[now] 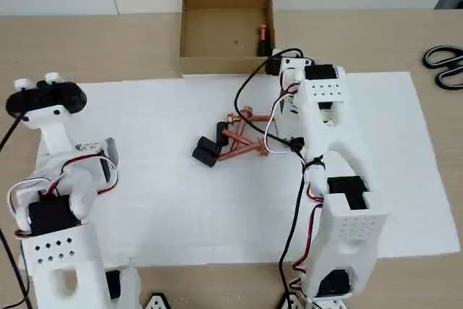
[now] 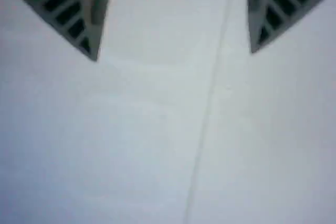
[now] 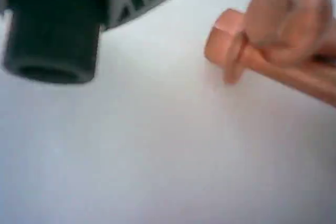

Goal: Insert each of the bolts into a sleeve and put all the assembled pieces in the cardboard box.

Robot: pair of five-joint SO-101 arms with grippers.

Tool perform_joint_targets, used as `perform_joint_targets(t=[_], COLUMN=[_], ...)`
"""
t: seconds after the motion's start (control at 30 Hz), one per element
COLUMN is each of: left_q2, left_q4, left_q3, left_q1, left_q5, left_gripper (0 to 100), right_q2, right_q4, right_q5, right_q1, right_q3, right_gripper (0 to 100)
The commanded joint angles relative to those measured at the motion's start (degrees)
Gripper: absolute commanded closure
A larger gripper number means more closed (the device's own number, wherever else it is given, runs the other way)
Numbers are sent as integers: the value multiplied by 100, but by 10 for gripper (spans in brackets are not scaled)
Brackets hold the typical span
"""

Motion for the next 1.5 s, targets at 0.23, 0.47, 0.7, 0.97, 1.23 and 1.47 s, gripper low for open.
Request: perform_joint_targets(t=[0.23,0.47,0.7,0.97,1.23,1.47], left_q2=[-70,-70,-79,-79,-88,-97], left_q4=[-123,-97,-97,-97,-97,-105], left_q3=[-22,-22,-22,-22,-22,-22], left_q1=[35,35,35,35,35,35], left_q5=[-18,-18,-18,-18,-26,-26], left_gripper=[819,819,819,819,819,819], right_q2=[-295,119,207,347,716,708], right_q4=[-101,-101,-101,-312,-347,-312], right_q5=[-18,-9,-18,-44,-44,-35], right_q1=[13,4,4,4,13,13], right_q3=[-9,-18,-18,-9,-35,-44], right_gripper=[873,872,872,876,876,998])
